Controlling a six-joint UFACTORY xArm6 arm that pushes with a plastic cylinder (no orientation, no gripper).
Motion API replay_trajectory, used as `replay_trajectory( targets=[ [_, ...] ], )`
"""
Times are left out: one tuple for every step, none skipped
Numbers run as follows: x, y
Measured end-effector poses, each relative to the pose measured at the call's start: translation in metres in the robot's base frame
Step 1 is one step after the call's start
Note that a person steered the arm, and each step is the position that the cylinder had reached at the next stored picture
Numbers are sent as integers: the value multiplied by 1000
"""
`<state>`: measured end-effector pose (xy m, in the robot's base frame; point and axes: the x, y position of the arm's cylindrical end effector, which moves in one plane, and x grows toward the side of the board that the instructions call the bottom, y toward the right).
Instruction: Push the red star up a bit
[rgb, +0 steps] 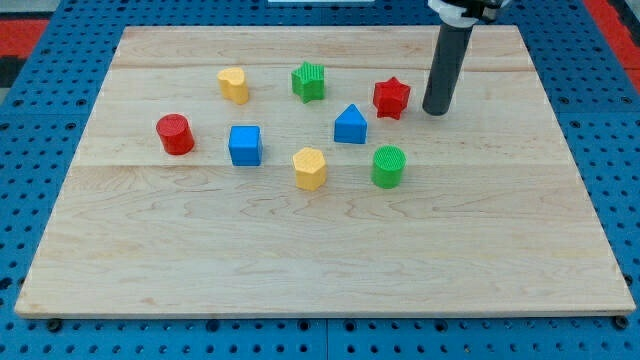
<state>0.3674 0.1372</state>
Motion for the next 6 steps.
replay_trajectory(
  targets=[
    [20, -16],
    [11, -31],
    [-21, -30],
    [-41, -30],
    [-50, -32],
    [-50, -43]
  ],
)
